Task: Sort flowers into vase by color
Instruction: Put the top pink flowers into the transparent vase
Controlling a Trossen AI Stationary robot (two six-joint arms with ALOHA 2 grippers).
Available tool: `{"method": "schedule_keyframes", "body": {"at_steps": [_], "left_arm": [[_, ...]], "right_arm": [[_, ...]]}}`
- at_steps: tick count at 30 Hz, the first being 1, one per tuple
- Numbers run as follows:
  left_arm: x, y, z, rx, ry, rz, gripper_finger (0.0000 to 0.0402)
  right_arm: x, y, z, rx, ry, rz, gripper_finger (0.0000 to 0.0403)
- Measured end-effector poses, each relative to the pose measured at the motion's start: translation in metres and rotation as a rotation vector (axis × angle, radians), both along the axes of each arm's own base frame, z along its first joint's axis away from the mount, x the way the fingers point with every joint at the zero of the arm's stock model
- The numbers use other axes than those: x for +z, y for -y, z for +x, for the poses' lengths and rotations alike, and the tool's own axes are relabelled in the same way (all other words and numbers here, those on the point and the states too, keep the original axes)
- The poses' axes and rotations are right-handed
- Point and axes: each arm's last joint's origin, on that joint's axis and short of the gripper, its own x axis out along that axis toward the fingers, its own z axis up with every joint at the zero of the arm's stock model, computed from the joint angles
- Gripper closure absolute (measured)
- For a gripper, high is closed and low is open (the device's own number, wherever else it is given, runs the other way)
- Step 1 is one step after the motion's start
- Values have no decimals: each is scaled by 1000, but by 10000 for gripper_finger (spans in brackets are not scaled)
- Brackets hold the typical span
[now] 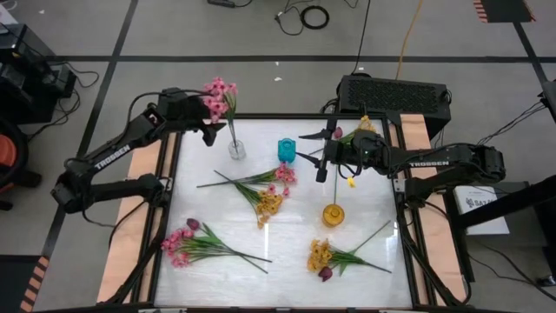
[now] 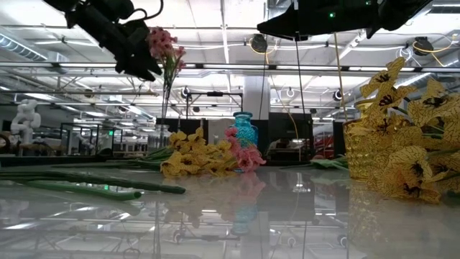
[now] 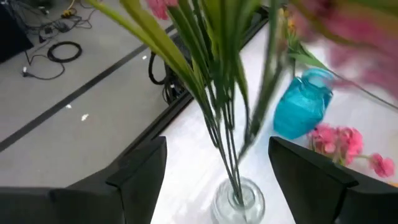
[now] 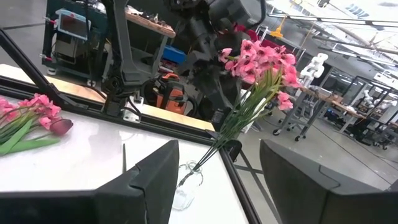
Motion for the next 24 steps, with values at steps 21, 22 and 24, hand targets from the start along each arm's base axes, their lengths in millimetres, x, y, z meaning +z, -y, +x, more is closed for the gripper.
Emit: {"method": "schedule_keyframes", "body": {"at_steps": [21,22,24], "left_arm": [[5,76,-52,-111,13,-242,114],[3,80,-54,-117,27,-250,114],[-2,87,-58,-124,45,-262,114]], "right_arm": [[0,0,0,0,3,16,186],[0,0,0,0,4,24,186],[0,0,0,0,8,40,186]]}}
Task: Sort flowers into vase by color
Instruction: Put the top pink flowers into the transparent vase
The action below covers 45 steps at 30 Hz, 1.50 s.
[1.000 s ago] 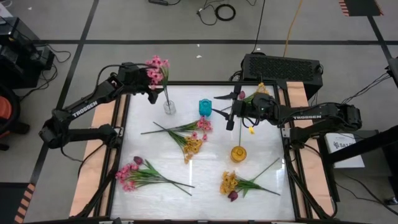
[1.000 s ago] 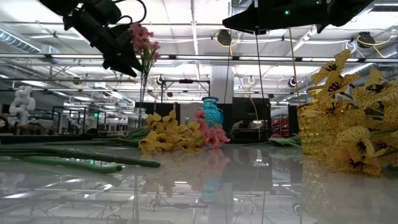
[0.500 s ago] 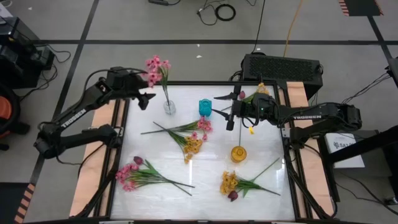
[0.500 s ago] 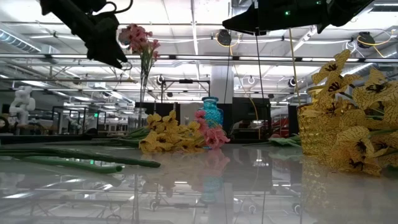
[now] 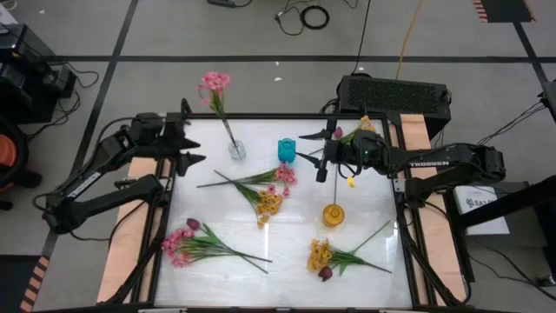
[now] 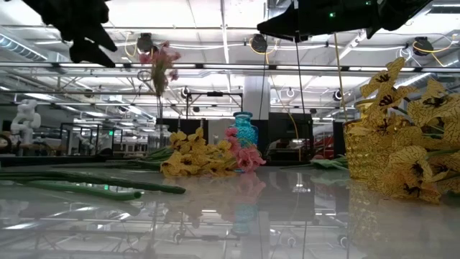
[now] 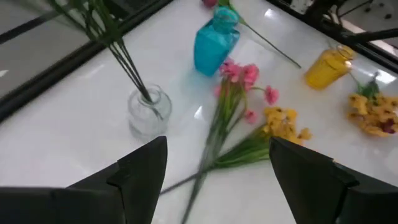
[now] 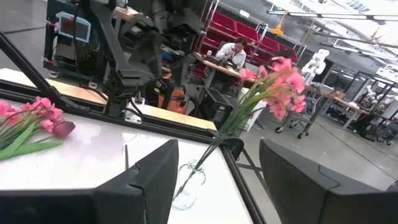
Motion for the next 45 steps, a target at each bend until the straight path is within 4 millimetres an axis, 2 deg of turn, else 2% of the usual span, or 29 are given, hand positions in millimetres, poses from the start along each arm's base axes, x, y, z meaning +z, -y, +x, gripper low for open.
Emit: {"method": "schedule_keyframes", "body": {"at_steps": [6,10,16,27,38,45], "left_arm": [[-15,12,-7,-7,71,25,114],[-24,12,1,-57,182,42,114],[-48,15,26,-169,252,12,114],[-73,48,69,-206,85,148,116],[-89,77,114,-211,104,255,160],[-109,86,141,-176,88,320,167]], "right_arm": [[0,0,0,0,3,21,186],[-1,0,0,0,3,46,186],[-8,0,0,-4,-55,112,186],[-25,-6,-8,-8,-251,236,186],[-6,-26,-28,56,-232,266,186],[7,-32,-42,74,-180,304,186]]}}
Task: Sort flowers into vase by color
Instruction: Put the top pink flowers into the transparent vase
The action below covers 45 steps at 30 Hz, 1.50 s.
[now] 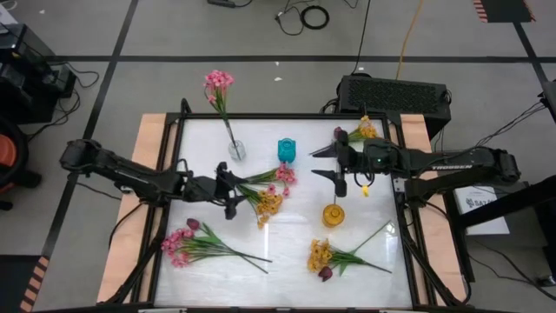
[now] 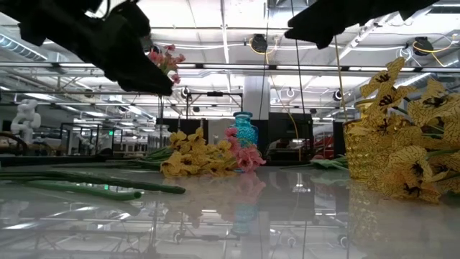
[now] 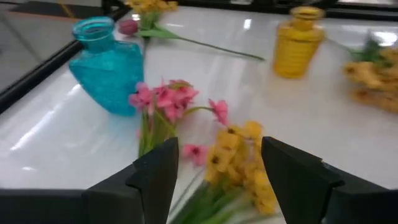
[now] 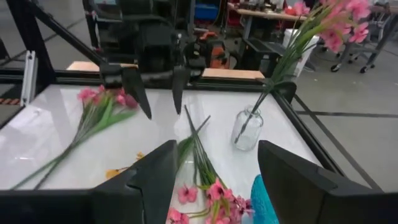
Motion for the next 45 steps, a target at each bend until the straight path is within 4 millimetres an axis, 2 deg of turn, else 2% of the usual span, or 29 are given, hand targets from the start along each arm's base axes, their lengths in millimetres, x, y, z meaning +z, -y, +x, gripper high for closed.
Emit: {"method": "schedule_keyframes", "body": {"at_steps": [3,9,16,21,24,31,38,45], "left_arm": [[0,0,12,65,-4,34,167],[0,3,43,72,-66,63,167],[1,-22,68,92,-158,63,167],[-2,-49,67,81,-223,16,167],[-6,-58,63,104,-278,10,167],[-16,-58,63,78,-302,53,167],[-50,-60,80,66,-340,122,167],[-62,-64,84,43,-346,96,167]], "right_arm": [[2,-1,-2,5,8,0,186],[0,-1,0,4,-3,-1,186],[-1,-1,1,7,-6,-13,186],[-1,-1,1,12,-8,-32,186],[-1,-1,1,12,-8,-34,186],[-1,-1,1,16,-10,-50,186],[0,-1,1,15,-2,-51,186],[0,-1,1,17,-4,-59,186]]}}
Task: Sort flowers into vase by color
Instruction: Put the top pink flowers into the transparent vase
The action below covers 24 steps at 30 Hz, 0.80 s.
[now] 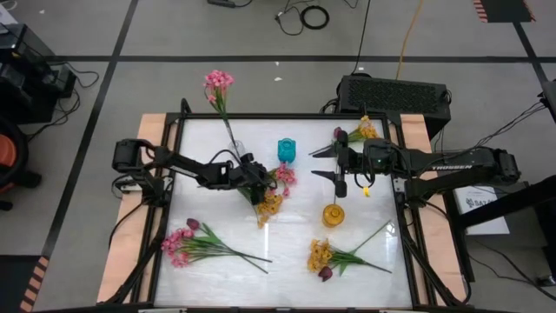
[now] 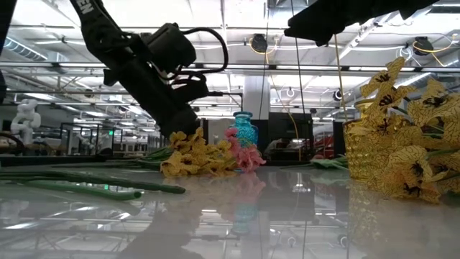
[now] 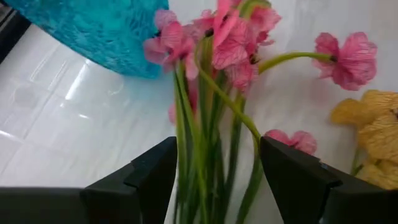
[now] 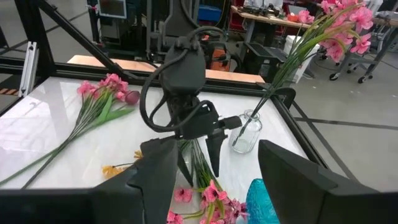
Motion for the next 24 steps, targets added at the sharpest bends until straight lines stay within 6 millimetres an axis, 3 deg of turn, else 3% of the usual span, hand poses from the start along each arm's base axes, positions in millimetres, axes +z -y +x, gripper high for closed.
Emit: {"method": "schedule_keyframes", "body": {"at_steps": [7,19,24], "left_arm": [[-4,-8,-4,-7,-41,-84,211],[-5,-6,-4,-77,-50,-106,384],[1,-6,-4,-80,-31,-84,388]], "right_arm": [[0,0,0,0,0,0,186],[0,0,0,0,0,0,186],[0,0,0,1,-1,-4,186]]}}
